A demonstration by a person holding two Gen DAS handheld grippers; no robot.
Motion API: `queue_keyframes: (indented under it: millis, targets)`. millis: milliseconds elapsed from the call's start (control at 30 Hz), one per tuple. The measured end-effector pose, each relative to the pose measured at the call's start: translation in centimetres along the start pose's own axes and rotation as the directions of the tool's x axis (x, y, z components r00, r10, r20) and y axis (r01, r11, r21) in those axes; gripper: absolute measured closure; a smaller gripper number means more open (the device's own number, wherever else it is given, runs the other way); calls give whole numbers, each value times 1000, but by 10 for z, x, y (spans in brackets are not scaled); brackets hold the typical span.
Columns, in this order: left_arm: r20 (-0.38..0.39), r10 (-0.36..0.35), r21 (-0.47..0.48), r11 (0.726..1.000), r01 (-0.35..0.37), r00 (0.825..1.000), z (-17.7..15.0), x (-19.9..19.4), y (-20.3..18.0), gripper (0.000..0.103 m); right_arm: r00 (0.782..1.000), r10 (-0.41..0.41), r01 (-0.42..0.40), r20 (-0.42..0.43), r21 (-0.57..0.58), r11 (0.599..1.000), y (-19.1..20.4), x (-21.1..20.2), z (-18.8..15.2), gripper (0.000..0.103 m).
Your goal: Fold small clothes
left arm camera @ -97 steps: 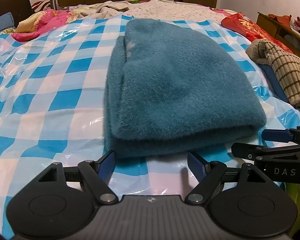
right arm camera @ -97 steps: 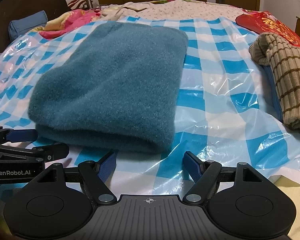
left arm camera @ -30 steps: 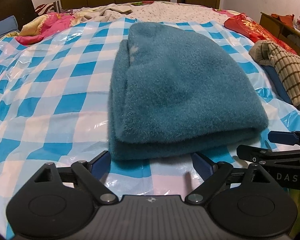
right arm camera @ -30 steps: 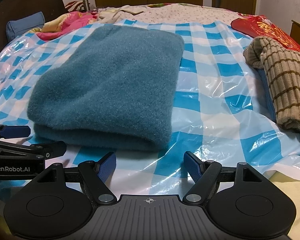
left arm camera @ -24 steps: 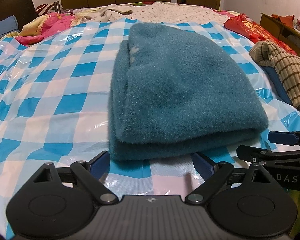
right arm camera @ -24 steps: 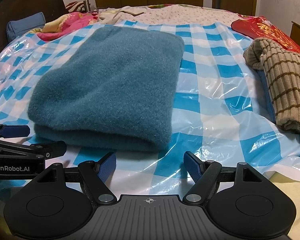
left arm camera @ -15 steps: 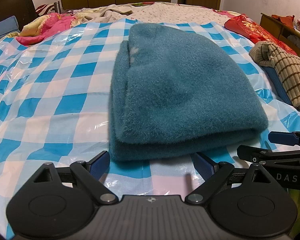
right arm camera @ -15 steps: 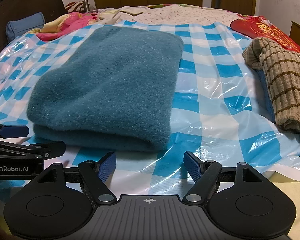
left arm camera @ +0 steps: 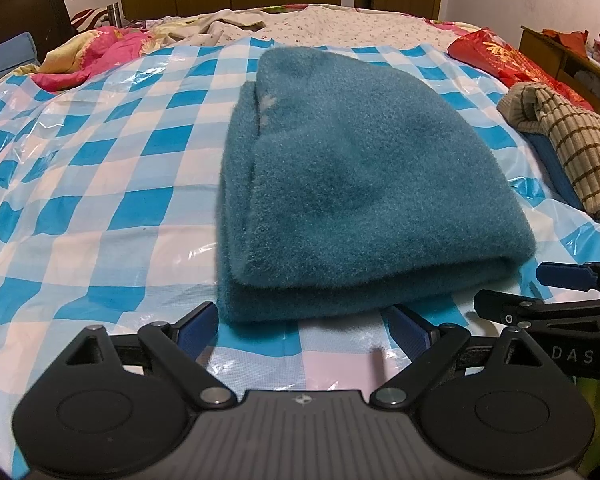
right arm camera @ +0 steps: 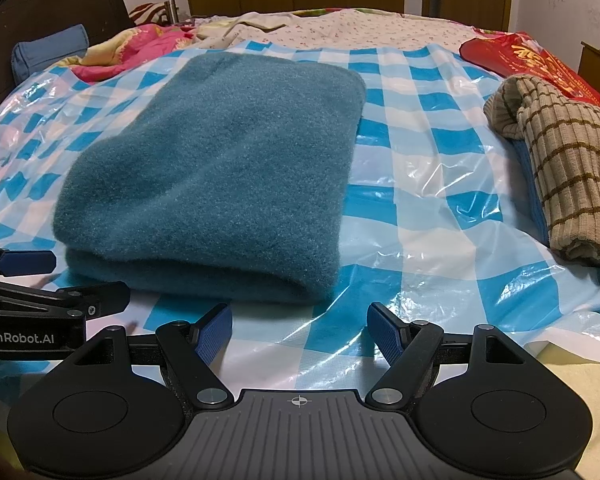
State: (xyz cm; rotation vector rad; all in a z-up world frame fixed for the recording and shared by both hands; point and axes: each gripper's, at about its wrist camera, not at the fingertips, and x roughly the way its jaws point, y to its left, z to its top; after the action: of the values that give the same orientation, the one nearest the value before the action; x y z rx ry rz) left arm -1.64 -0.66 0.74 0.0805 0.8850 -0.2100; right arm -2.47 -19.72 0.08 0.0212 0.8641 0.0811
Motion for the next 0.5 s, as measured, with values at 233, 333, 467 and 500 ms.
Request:
queue_keyframes:
  millis: [233, 333, 467, 500]
  targets:
    - [-3, 21, 12, 1000, -21, 1000, 0, 1, -3, 0, 1000, -2, 2, 0, -1, 1000, 0, 0, 0, 27]
    - [-4, 22, 12, 1000, -22, 1000, 0, 1, -3, 0, 1000, -3, 3, 0, -2, 1000, -2, 0, 1, 27]
    - [-7, 25, 14, 1000, -25, 1000, 0, 1, -3, 0, 1000, -6, 6, 1, -5, 1000, -3, 0, 1, 27]
    - [-7, 25, 15, 1000, -25, 1000, 0, 1, -3, 0, 1000, -6, 6, 1, -5, 1000, -2, 0, 1, 27]
